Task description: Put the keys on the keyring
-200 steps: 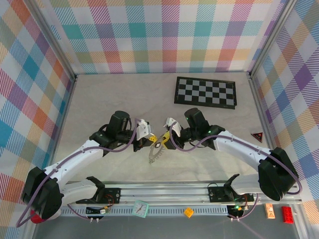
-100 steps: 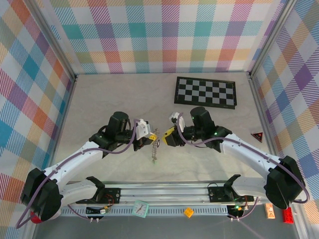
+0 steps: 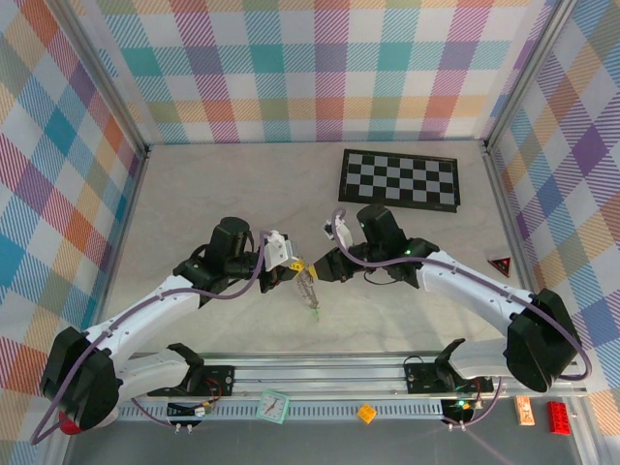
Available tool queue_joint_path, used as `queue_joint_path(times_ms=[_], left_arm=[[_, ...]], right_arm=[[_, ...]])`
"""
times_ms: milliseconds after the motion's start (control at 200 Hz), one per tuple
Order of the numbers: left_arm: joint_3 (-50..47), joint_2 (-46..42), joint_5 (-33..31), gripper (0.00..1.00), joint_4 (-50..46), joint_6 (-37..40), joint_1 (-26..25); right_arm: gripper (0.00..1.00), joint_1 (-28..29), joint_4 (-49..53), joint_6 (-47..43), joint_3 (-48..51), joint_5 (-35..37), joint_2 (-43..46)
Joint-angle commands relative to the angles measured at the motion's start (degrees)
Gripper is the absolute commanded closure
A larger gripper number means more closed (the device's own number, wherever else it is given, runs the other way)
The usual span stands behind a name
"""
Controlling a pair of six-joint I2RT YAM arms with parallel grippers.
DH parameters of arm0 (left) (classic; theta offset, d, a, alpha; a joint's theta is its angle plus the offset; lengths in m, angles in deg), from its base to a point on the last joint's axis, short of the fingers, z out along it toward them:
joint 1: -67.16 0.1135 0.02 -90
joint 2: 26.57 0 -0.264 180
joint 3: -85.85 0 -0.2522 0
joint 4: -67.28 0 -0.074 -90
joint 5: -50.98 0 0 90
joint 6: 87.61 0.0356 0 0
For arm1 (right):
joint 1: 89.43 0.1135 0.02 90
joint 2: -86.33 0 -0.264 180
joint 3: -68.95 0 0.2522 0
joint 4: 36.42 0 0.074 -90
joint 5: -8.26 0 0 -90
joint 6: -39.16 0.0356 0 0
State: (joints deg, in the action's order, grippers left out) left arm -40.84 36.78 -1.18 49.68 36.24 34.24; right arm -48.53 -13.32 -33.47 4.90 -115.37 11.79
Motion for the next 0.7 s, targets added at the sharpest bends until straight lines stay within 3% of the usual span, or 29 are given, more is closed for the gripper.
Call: queue_joint_path(times_ms=[0,260,540,695], left_arm=[[-0.2,-0.63,1.0,1.0,3.51,-0.11,-0.56],[-0.35,-0.43,1.17,1.0,3.69,-0.07,-0.56],[-0.1,-0.36,1.09,1.0,3.5,0.16,-0.56],[-0.7,-1.09,1.27,1.0,3.85,-0.13,-0.54]], right_arm=[[0.73,0.3,1.57,-0.46,-2.27,2.06,-0.2],[0.71,0.31,0.95,-0.25,-2.81,0.72,-1.83],[0.93,0.32,0.97,-1.68,-2.76,0.2,-1.6],[0.99,0.12,1.42,-1.85,-1.99,0.56,-1.04]])
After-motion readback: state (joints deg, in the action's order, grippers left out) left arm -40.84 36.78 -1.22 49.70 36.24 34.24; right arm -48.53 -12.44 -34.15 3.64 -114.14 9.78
